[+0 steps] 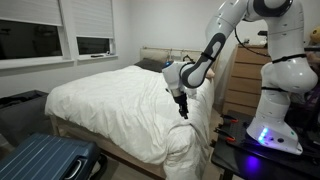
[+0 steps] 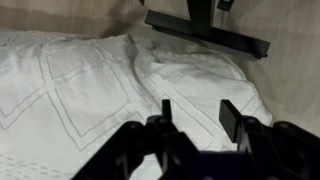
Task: Straighten the duvet on the bottom right corner of the bed
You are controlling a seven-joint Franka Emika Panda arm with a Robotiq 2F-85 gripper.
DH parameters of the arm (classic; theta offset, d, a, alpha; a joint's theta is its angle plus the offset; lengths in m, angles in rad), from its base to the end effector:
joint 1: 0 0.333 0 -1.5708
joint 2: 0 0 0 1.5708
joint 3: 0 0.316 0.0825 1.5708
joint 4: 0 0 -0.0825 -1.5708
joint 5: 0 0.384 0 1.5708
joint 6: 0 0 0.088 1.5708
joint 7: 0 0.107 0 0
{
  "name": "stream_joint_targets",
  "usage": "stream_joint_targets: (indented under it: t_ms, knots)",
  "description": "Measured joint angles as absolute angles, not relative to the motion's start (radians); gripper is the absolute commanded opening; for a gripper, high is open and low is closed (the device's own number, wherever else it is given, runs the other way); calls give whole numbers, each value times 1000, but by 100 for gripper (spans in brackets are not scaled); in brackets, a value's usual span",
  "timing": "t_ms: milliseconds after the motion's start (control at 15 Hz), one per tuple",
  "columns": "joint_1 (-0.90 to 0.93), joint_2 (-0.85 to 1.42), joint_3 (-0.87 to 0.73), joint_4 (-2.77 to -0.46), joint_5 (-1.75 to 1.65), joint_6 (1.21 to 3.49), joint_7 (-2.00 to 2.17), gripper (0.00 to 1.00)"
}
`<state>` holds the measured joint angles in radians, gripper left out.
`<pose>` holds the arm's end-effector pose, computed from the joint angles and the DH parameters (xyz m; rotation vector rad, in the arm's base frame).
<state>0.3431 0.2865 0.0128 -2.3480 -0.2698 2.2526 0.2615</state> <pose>0.4427 0.1570 0.1856 2.7978 0.4308 -0.4435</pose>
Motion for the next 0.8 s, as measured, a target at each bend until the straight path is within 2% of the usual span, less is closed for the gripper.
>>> stream_joint_targets:
  t_ms: [133,800]
  knots:
    - [328,281,22,-2359,-284,2265,262,99]
    - [310,297,4,-2520,-525,2623,324,100]
